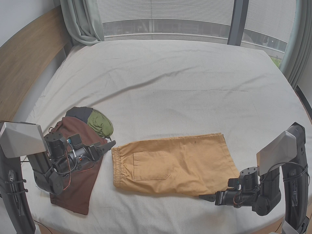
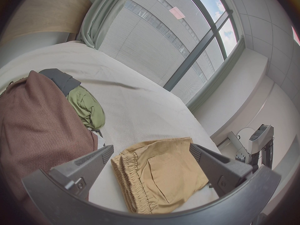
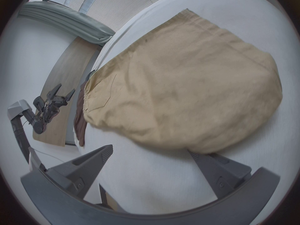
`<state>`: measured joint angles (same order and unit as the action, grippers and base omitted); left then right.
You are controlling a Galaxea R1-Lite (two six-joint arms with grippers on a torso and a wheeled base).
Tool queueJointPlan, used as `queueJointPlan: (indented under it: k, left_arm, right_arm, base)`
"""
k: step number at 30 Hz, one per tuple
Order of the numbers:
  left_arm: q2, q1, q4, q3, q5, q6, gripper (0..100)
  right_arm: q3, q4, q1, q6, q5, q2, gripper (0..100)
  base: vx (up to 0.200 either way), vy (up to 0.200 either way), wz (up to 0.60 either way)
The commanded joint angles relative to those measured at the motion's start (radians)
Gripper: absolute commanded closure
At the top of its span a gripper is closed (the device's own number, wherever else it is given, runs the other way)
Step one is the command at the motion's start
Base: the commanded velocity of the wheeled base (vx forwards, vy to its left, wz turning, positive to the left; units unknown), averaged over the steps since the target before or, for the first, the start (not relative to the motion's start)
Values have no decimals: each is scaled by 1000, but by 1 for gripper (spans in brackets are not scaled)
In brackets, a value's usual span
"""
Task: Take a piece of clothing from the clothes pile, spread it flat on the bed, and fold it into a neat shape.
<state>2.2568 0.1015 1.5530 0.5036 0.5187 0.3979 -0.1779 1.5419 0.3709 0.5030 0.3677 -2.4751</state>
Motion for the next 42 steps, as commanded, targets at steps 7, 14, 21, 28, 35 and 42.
queueJointPlan:
  k: [7,14,21,28,35,42]
  left_arm:
    - [4,-2,2,-2,3,-2,0]
    - [13,1,2,-8,3,-5,0]
    - [13,0,1,-22,3,-19,0]
    - [40,-3,2,-22,4,-27,0]
    - [89,0,1,-30,4,-19,0]
    - [181,26,1,-19,4,1,0]
  right_arm:
    - [41,0,63,-1,126,140,0]
    - [-11,1,37,2,163,234,0]
    - [-86,0,-55,-3,221,288,0]
    - [-138,-2,-63,-23,217,288,0]
    - [-140,-2,-119,-41,211,303,0]
    - [-129,-3,-113,-43,206,390,0]
  base:
    - [0,0,0]
    - [0,0,0]
    - [0,0,0]
    - [0,0,0]
    - [0,0,0]
    - [0,0,0]
